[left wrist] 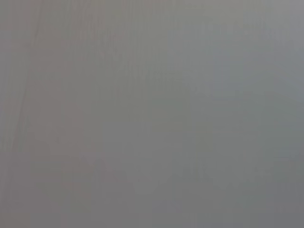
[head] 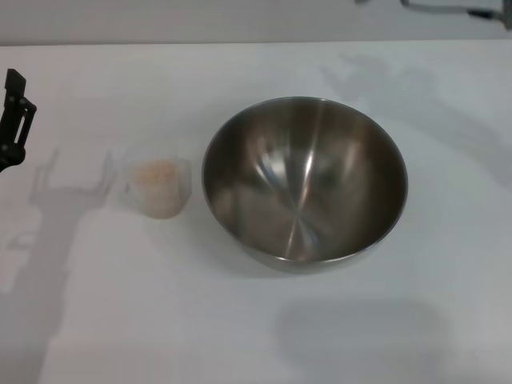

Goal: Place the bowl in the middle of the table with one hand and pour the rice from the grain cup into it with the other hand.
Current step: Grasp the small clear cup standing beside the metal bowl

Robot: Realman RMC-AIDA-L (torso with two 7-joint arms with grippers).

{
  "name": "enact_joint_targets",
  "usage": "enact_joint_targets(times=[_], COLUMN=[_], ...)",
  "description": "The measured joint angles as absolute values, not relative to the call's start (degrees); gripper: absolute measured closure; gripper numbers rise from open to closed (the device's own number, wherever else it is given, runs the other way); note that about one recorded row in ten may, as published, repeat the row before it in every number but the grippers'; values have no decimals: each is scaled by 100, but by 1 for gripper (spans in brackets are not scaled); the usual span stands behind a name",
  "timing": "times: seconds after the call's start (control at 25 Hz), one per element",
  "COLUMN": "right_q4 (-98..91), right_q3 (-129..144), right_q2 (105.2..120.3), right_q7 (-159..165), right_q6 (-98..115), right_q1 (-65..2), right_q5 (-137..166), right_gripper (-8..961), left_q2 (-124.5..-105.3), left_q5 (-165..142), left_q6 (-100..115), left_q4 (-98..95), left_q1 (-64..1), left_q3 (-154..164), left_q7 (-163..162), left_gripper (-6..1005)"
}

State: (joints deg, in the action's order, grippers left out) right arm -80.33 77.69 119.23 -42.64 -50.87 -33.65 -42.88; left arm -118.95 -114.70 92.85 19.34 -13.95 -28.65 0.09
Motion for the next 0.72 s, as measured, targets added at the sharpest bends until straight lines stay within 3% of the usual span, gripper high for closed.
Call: enact_joint_targets(times=[0.24, 0.4, 0.72], right_q4=[-8313, -7883, -4746], right_q3=[9553, 10255, 11647], right_q2=[11954, 11960, 11943], right_q7=[-4463, -4442, -1593], right_q6=[-1370, 686, 6519], right_q1=[-2368, -2081, -1969], right_q5=[-4409, -4410, -4323], right_gripper=[533, 533, 533], left_q2=[-11901, -11901, -11900], left_q5=[-11471, -11471, -11469], left_q6=[9286, 9288, 9229], left_q4=[1933, 1947, 1931], left_q1=[-1396, -1397, -1335], left_q3=[-2864, -2865, -2603], left_q7=[9, 9, 9], left_gripper=[193, 194, 194])
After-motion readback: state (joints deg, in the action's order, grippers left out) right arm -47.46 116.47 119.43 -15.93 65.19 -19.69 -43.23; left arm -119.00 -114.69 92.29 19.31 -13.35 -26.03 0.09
